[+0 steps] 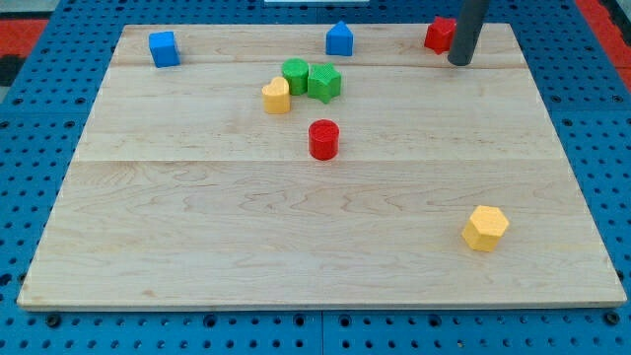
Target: Place the green circle diagonal to the left of the red circle
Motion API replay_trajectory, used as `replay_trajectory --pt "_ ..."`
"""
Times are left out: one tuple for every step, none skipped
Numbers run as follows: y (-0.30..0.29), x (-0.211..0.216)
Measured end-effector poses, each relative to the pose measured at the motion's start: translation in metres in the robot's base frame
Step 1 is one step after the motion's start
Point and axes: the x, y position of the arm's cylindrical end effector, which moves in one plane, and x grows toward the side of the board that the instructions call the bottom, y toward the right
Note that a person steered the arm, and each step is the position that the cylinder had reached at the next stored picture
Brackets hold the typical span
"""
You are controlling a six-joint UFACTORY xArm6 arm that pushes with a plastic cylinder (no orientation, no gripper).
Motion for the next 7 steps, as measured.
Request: replay_trajectory --pt "0.0 -0.001" --pt "-0.001 -0.001" --pt "-0.01 0.001" --pt "-0.046 0.014" --pt "-0.088 0.019" --pt "-0.119 0.028" --pt "-0.144 0.018"
